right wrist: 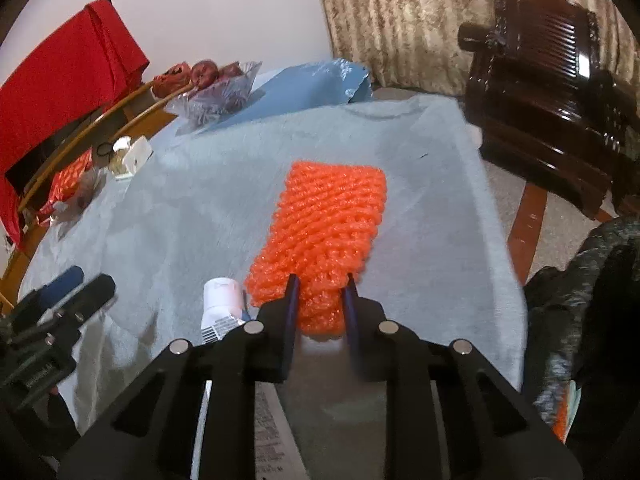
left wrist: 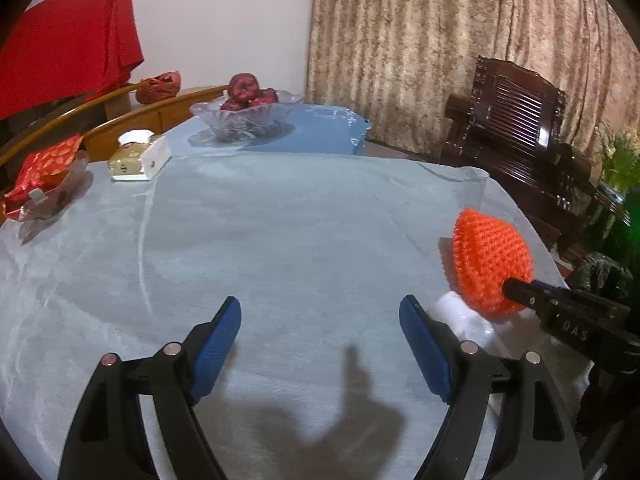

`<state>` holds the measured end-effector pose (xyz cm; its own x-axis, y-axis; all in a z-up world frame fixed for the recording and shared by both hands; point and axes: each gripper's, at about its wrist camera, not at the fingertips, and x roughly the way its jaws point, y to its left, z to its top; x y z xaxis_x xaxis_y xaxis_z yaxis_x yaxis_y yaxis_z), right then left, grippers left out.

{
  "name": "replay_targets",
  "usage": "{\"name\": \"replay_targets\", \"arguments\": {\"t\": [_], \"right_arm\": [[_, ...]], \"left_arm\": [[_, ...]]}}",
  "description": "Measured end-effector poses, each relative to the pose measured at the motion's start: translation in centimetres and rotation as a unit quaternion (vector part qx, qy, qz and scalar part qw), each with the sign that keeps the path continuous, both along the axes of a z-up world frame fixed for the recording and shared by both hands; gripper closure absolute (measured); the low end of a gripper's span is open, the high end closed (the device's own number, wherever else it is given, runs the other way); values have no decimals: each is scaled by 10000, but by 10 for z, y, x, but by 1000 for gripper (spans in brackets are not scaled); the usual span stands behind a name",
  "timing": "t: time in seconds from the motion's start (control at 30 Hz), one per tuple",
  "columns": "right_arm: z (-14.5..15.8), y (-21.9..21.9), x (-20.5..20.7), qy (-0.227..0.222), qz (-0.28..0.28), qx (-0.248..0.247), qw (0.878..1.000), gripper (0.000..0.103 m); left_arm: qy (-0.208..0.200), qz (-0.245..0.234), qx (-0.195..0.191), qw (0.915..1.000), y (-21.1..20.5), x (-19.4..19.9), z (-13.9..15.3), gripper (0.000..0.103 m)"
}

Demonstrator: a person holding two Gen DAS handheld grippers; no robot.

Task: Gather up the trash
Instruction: 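Grasp the white tube with the left tool while the right tool holds the net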

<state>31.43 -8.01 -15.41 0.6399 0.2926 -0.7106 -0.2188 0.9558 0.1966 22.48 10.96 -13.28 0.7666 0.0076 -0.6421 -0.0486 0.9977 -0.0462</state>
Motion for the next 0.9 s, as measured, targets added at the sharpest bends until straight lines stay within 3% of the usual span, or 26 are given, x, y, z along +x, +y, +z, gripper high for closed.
{"name": "replay_targets", "arguments": {"t": [0.43,0.9], "right_arm": [[23,-55,-20,-375,-307,-3,9988,83],[23,-69,-20,-416,-327,164,9985,83]], "left_arm": [[226,-547,-128,9982,-68,14,-13,23],[815,-418,84,9958,-94,43,-38,23]]}}
